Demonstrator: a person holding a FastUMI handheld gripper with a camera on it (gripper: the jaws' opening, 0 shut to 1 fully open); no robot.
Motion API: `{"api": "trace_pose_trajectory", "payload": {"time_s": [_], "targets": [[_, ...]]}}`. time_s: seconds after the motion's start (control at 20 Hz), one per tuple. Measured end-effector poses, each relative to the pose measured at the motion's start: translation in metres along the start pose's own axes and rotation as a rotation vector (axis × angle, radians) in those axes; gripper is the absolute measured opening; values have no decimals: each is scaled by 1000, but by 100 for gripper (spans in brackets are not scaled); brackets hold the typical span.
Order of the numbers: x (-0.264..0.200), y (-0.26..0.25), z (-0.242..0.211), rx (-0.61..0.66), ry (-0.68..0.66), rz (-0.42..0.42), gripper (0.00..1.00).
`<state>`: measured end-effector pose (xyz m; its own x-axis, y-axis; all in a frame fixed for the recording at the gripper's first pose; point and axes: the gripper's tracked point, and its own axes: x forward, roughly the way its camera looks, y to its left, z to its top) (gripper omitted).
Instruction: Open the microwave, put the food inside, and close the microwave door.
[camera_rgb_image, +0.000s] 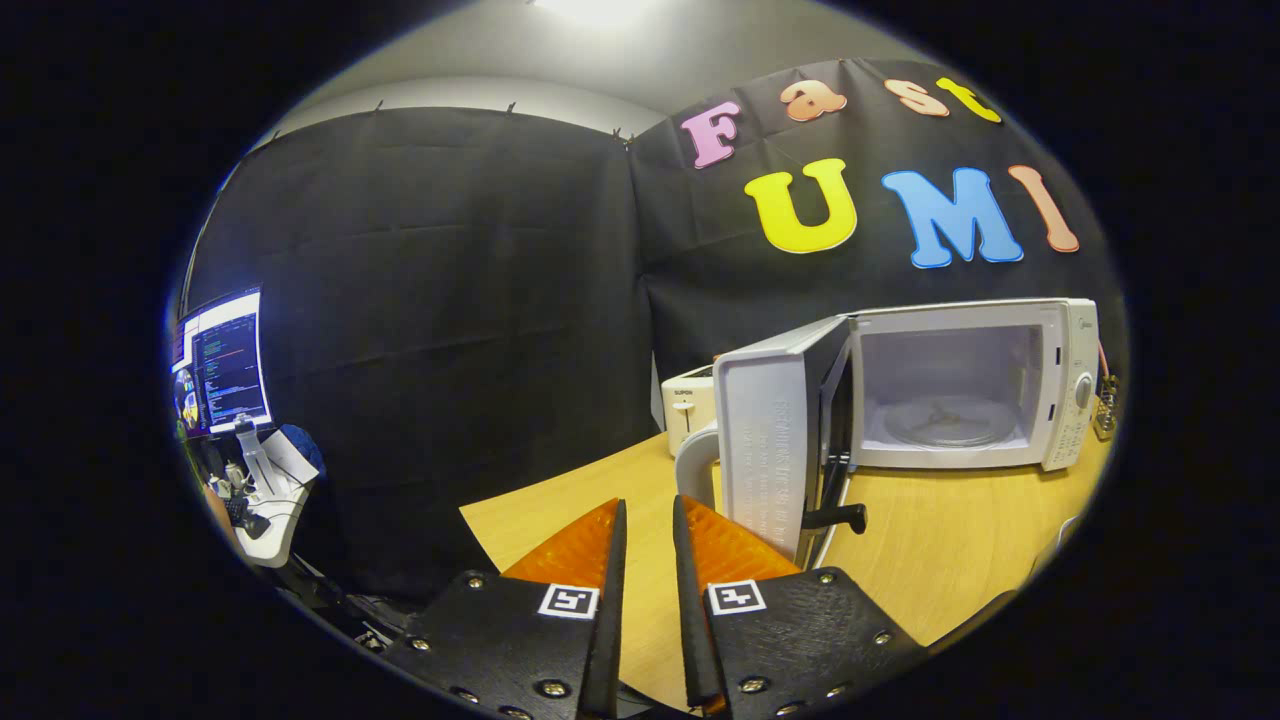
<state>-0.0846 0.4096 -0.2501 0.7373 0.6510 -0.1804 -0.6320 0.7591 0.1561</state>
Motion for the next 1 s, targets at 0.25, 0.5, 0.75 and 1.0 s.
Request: {"api": "trace_pose_trajectory", "payload": {"time_s": [0.25,0.5,0.75,1.0], "targets": [[22,22,-2,-35,4,44,27],[-5,35,16,-10,-30,73,51],[-63,8,33,-31,-83,23,91],[-120,-76,41,0,-154,-180,92]]}}
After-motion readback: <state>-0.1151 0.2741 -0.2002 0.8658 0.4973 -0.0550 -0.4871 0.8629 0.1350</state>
